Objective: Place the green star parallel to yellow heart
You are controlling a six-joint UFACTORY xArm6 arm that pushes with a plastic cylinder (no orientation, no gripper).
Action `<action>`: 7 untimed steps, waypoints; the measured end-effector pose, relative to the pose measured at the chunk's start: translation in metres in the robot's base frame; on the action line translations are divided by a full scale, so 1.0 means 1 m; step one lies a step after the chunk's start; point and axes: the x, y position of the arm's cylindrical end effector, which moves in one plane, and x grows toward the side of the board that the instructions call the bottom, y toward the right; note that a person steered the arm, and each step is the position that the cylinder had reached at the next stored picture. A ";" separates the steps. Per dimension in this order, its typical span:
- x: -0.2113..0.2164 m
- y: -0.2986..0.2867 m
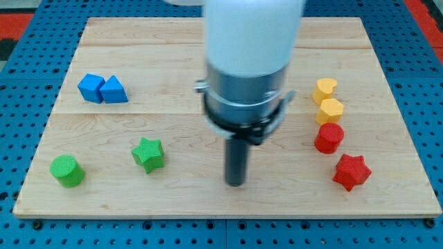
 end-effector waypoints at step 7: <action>-0.110 -0.164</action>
